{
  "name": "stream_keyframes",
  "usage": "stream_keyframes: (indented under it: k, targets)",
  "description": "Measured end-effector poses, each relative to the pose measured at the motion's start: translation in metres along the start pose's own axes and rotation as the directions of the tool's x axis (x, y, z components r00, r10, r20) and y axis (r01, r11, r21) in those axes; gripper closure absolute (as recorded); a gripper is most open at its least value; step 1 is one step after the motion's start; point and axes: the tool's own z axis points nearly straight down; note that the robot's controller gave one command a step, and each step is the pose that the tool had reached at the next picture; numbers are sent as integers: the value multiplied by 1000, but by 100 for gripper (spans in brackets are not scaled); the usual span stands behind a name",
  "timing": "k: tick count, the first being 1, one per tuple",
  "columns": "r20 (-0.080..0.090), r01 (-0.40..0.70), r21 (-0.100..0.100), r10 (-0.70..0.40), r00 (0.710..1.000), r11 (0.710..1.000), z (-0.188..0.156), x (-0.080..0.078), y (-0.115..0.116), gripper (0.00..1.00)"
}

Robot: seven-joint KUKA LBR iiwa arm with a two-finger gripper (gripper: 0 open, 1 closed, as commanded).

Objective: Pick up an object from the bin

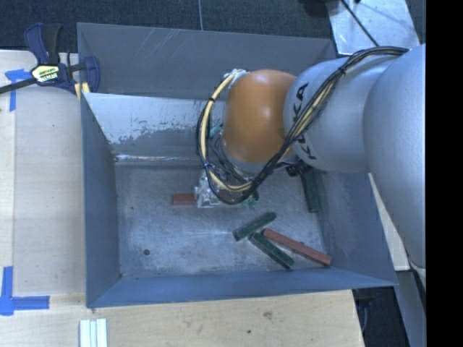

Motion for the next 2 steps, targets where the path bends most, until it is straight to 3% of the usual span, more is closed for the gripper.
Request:
stream_keyframes:
  k: [1,2]
  targets:
    - [0,-1,0,1,1000,1000,0,0,0,0]
    - [0,-1,0,1,1000,1000,0,0,0,100]
